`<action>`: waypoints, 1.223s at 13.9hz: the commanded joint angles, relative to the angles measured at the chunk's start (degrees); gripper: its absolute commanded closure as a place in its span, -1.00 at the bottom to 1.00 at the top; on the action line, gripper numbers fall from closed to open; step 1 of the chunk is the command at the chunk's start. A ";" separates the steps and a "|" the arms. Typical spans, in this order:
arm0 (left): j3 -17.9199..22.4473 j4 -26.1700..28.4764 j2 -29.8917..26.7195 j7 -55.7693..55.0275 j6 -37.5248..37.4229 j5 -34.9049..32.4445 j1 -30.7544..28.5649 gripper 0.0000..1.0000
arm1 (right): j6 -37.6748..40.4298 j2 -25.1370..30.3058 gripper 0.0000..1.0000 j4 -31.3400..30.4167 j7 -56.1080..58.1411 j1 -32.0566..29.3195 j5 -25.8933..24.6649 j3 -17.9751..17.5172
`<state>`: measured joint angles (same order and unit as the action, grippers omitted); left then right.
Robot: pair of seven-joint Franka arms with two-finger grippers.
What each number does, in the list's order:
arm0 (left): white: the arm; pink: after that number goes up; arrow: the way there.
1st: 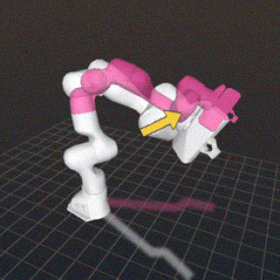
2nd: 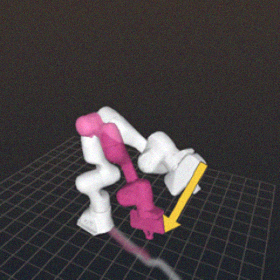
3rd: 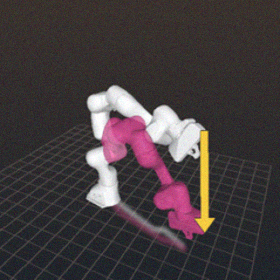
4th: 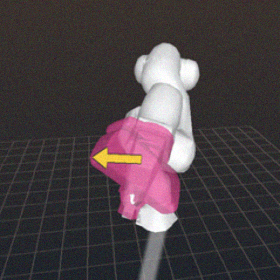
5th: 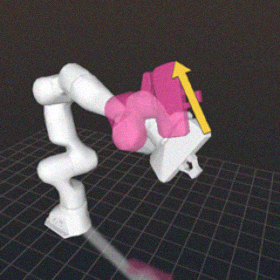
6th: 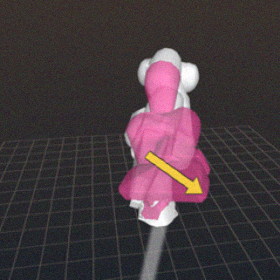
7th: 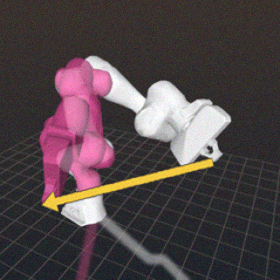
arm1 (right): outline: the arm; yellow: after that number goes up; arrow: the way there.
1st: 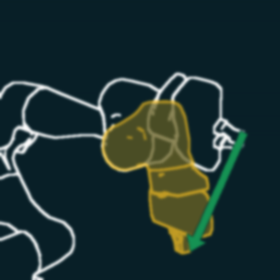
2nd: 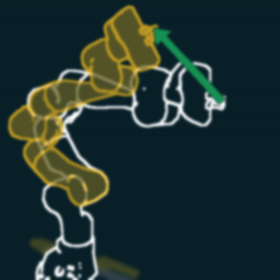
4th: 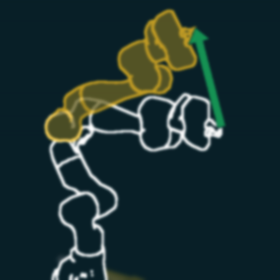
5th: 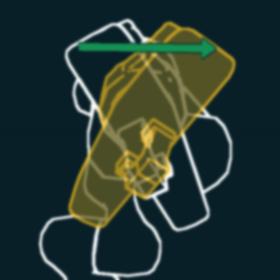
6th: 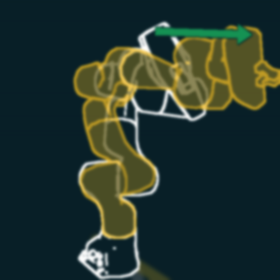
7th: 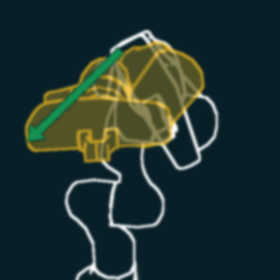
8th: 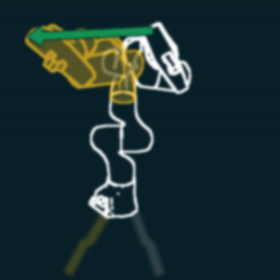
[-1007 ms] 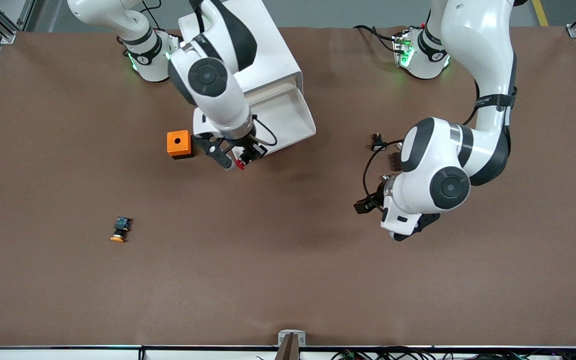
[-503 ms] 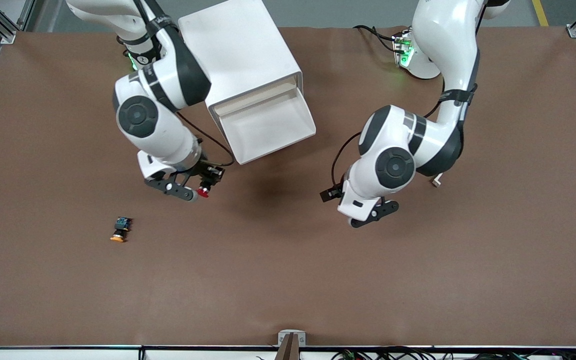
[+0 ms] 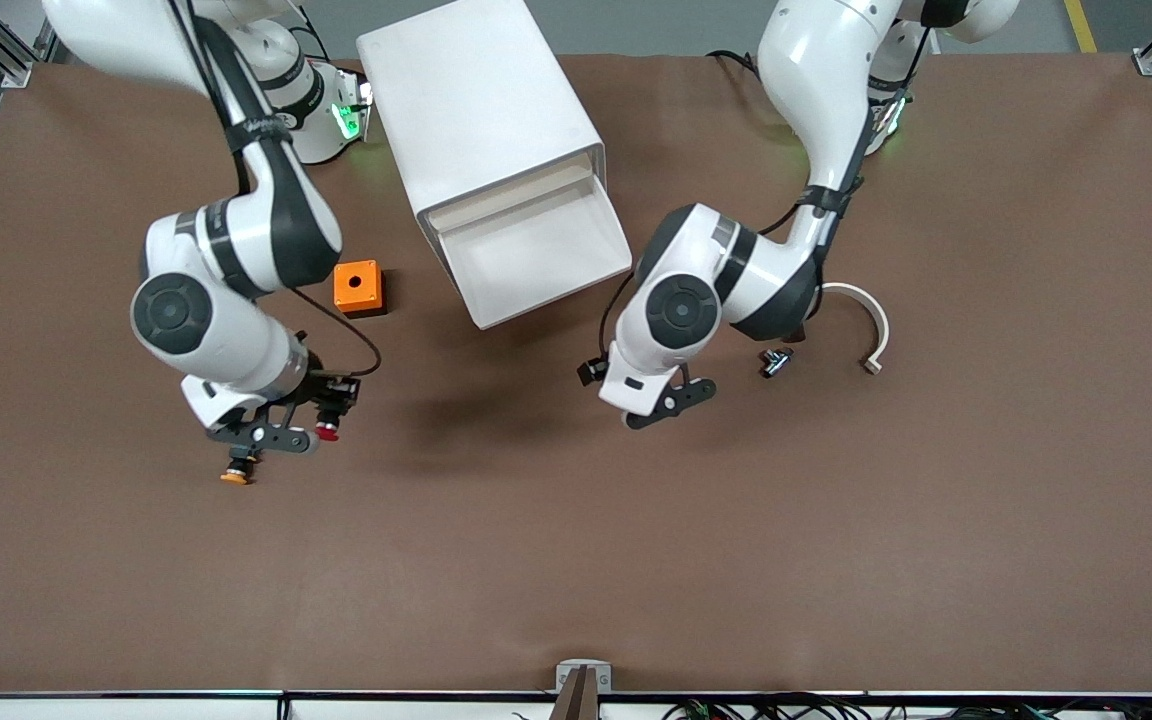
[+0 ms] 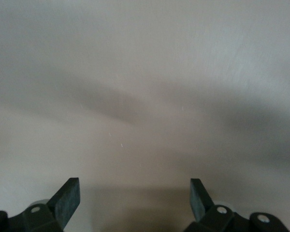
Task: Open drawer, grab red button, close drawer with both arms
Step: 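Carry the red button out while the left gripper reaches the drawer, then set the red button by the yellow button while the left gripper pushes drawer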
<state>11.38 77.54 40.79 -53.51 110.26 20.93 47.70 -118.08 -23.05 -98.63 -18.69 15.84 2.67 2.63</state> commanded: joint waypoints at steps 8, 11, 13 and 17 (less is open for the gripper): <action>-6.63 2.44 -1.06 -14.86 0.31 0.78 7.14 -0.99 | -12.96 -7.26 0.99 -3.76 10.08 -7.48 -0.04 -1.39; -10.40 2.44 -1.15 -18.89 0.31 0.78 8.20 -0.99 | -14.79 -8.32 0.98 -5.07 13.58 -9.33 0.32 -1.57; -12.34 2.52 -1.24 -21.18 0.31 0.69 8.20 -0.99 | -19.18 -9.11 0.98 -7.61 14.82 -9.77 0.49 -1.66; -13.40 2.17 -1.67 -21.19 0.75 0.17 7.76 -0.99 | -21.93 -10.79 0.92 -8.07 14.83 -9.77 0.58 -1.75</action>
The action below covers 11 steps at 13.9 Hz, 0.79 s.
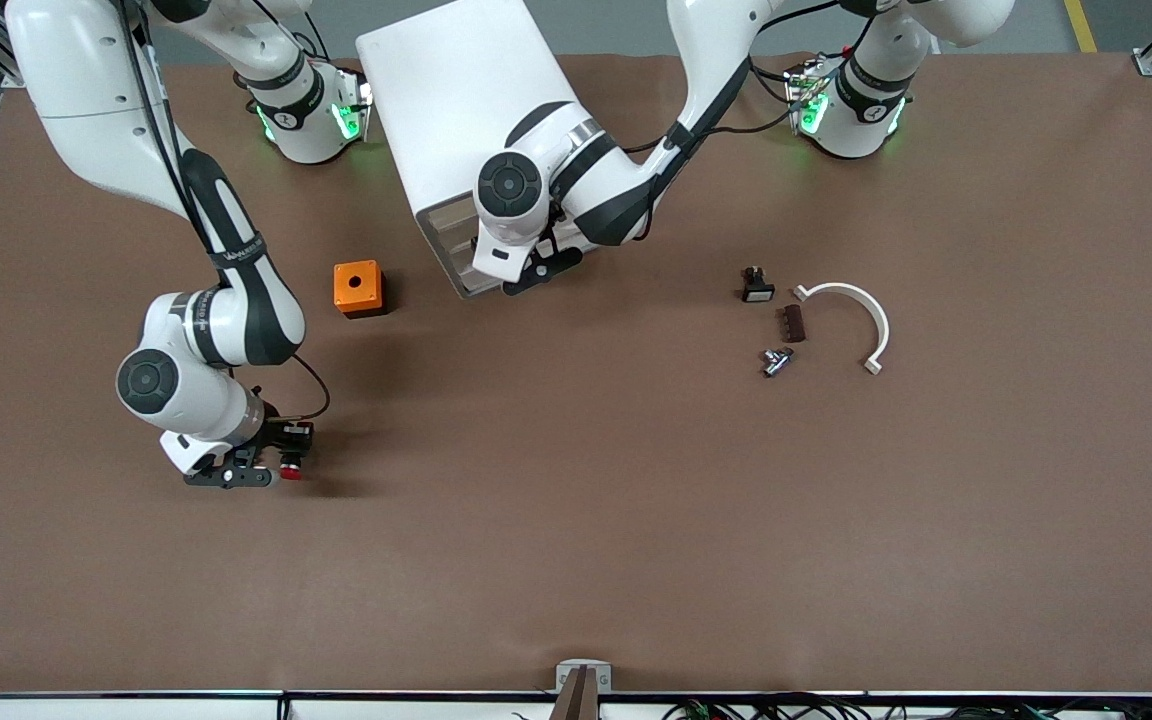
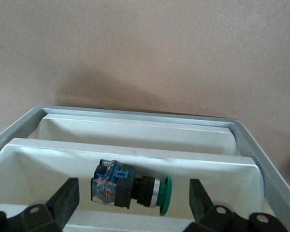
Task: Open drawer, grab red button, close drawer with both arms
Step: 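Set the red button by the yellow button while the left gripper pushes drawer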
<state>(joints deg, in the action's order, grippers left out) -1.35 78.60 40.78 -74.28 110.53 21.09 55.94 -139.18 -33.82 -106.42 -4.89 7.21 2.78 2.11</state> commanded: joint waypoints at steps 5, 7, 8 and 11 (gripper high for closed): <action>3.63 0.94 -6.84 0.46 -0.14 -3.67 -10.38 -0.99 | -0.12 0.07 -0.71 0.16 0.94 -1.06 3.73 -1.14; 3.54 0.85 -9.83 0.54 -0.14 -9.37 -16.18 -0.99 | 0.05 0.60 -0.99 0.42 0.76 -1.06 3.82 -1.14; 3.54 0.85 -11.14 0.72 -0.14 -11.58 -18.30 -0.99 | 0.05 1.21 -0.99 0.77 0.94 -1.14 3.82 -1.05; 3.54 0.58 -16.23 2.99 -0.57 -12.65 -25.07 -0.99 | 0.92 5.77 -0.99 0.77 2.16 -2.72 3.64 -0.88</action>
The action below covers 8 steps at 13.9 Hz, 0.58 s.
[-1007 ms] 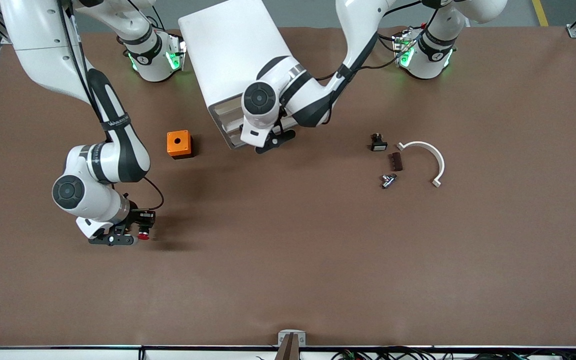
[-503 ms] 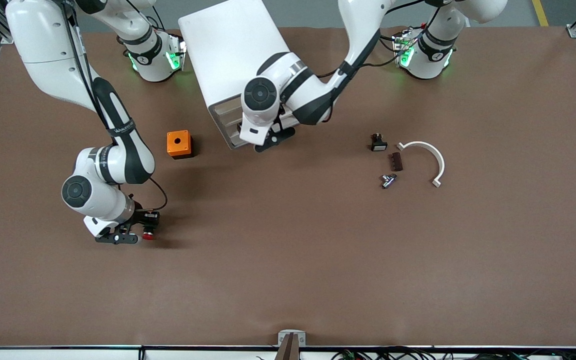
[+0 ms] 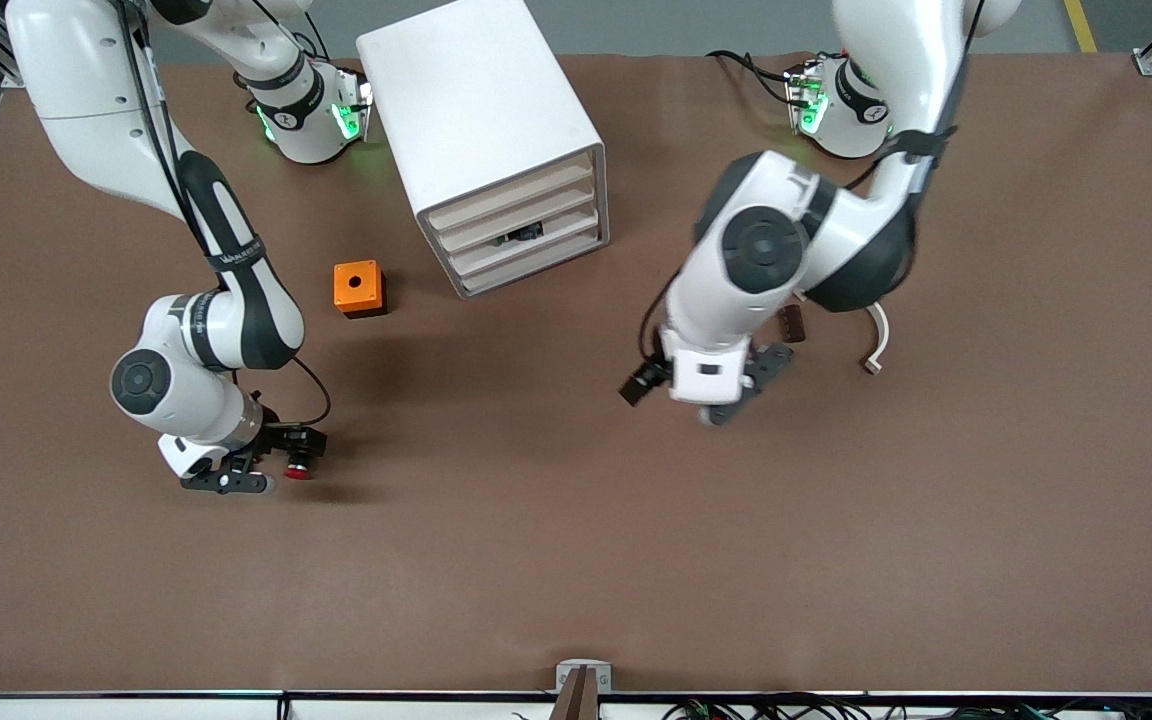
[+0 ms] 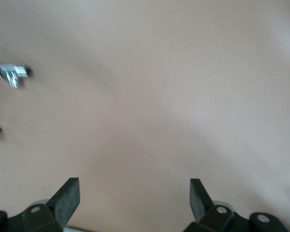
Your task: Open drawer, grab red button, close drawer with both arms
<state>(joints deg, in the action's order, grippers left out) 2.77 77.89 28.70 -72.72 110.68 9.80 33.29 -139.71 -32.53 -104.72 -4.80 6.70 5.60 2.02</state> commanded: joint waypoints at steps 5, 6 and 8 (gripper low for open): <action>-0.49 1.12 -12.08 20.82 -10.74 -7.33 -13.23 -0.99 | 11.37 14.06 -0.99 -1.27 1.73 -3.62 0.47 -0.53; -0.49 1.12 -13.48 24.61 -12.49 -8.03 -15.07 -0.99 | 13.57 16.51 -0.99 -1.62 1.29 -3.80 0.38 -0.44; -0.49 1.03 -15.25 31.29 -15.84 -8.30 -18.33 -0.99 | 18.40 21.26 -0.99 -1.80 0.50 -4.15 0.20 -0.44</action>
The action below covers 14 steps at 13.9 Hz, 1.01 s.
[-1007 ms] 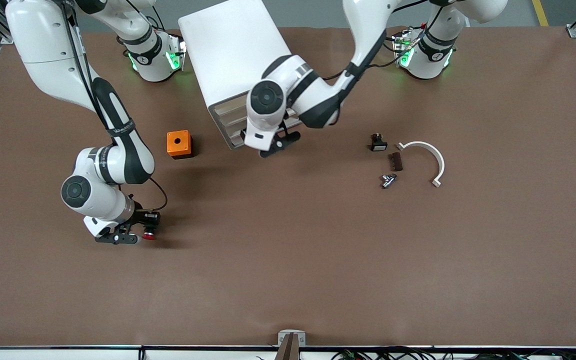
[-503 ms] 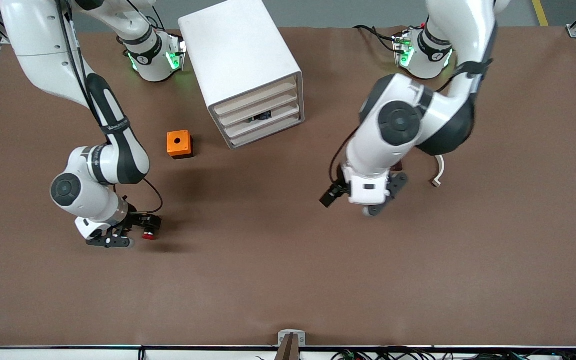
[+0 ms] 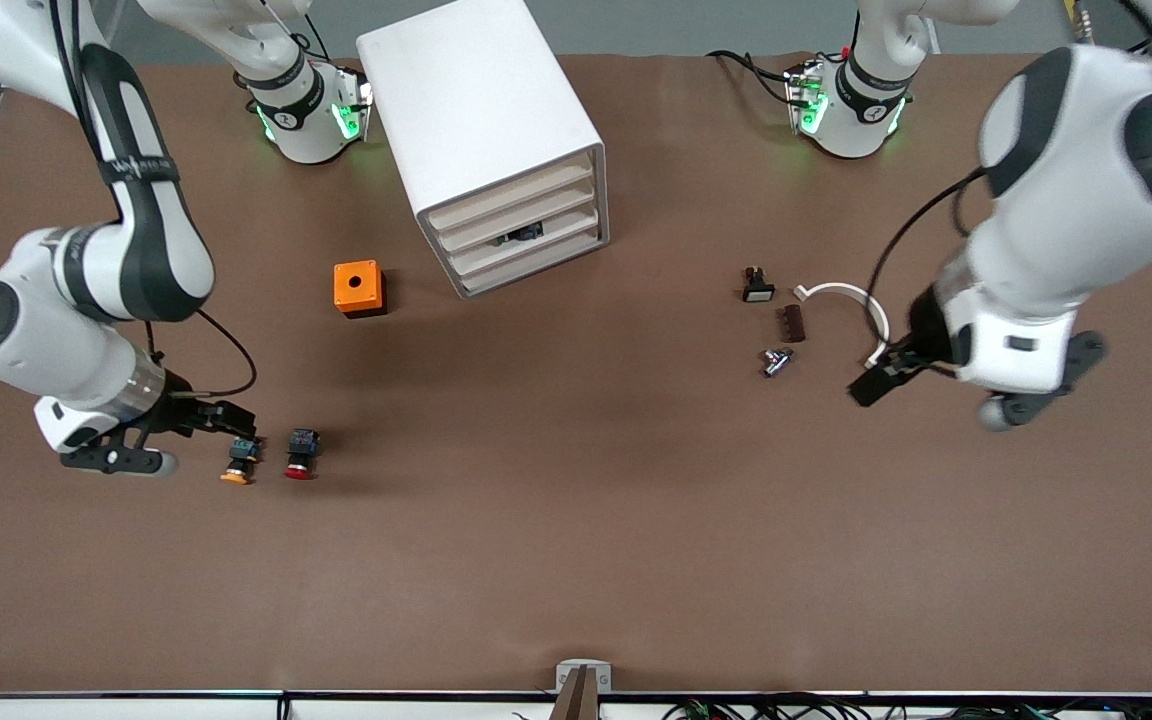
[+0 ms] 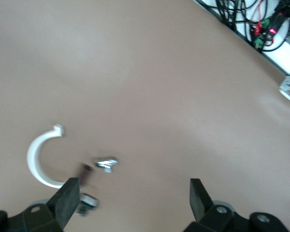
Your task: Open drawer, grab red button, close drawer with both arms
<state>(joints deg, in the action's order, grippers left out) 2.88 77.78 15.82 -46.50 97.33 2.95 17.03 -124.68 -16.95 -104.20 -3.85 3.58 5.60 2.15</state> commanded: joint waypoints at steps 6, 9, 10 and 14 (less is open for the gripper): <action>-0.86 1.15 -7.99 13.00 -8.99 -1.36 -8.16 -0.99 | 11.90 16.24 -1.00 -1.79 -0.72 -2.34 -0.76 -0.57; -0.59 1.23 -10.37 17.40 -11.98 -1.63 -8.51 -0.99 | 14.19 20.54 -1.00 -1.27 -2.74 -2.26 -5.15 -0.75; -0.94 1.23 -10.81 18.89 -12.68 -1.98 -9.47 -0.99 | 15.51 21.86 -1.00 -1.26 -2.92 -2.26 -5.16 -0.75; -4.37 1.50 -13.27 28.80 -16.11 -1.98 -16.14 -0.99 | 22.36 24.16 -1.00 0.13 -3.01 -2.61 -5.16 -0.57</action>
<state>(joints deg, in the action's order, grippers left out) 0.74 78.02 4.77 -22.84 82.79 2.13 4.36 -104.25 5.96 -104.38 -5.93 2.15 1.17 2.27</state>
